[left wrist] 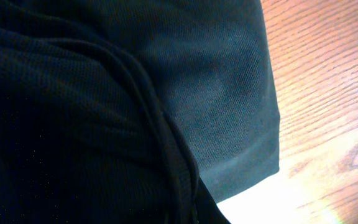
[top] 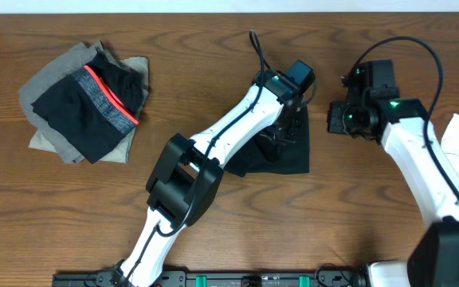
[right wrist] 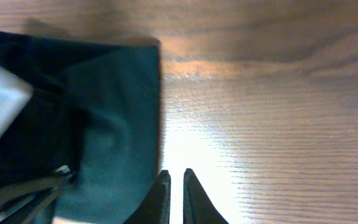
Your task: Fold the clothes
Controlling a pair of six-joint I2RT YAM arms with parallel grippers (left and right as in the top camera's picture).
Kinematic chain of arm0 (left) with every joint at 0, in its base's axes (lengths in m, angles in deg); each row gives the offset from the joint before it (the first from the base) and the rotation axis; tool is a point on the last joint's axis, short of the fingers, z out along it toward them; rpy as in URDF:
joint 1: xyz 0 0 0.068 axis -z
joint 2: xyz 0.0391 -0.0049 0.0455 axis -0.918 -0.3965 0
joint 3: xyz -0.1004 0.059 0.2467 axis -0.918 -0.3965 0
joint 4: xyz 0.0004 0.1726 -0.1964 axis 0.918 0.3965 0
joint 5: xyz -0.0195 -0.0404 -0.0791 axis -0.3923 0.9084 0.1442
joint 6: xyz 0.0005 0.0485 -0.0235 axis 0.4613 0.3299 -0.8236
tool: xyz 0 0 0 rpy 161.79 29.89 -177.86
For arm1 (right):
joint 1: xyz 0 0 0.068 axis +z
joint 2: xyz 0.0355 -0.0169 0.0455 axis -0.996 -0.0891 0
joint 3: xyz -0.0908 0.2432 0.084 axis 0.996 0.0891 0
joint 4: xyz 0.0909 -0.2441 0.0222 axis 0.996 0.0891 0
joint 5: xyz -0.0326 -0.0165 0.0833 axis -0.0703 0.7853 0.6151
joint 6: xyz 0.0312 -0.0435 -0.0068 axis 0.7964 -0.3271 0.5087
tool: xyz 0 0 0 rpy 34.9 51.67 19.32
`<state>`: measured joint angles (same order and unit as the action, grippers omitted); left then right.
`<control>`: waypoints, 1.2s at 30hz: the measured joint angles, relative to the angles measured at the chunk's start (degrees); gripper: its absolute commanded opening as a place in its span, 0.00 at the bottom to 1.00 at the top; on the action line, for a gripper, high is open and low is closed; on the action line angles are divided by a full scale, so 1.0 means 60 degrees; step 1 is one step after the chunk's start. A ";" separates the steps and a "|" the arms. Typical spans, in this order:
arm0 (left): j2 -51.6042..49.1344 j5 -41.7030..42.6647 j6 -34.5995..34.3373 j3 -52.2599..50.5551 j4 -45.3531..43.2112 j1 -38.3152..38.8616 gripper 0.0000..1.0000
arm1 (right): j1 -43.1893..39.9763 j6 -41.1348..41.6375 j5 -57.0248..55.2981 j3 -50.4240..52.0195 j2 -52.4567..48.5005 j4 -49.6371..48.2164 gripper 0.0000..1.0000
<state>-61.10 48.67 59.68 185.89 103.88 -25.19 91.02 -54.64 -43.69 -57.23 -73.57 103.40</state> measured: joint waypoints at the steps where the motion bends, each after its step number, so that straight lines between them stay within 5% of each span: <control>1: 0.0007 0.0000 -0.0015 0.0000 -0.0007 -0.0007 0.06 | 0.0000 0.0029 0.0011 0.0000 -0.0237 -0.0047 0.04; 11: 0.0051 0.0000 -0.0066 0.0386 0.0543 -0.0171 0.06 | -0.0055 -0.0106 0.1515 0.0000 -0.2495 -0.1348 0.01; 36: 0.0849 0.0776 -0.0510 0.0838 -0.0342 0.0546 0.06 | -0.0233 -0.0441 0.3493 -0.0324 -0.3818 -0.1654 0.01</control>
<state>-56.01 53.32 56.62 190.92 101.83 -21.91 89.62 -57.28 -22.73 -59.18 -96.48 93.48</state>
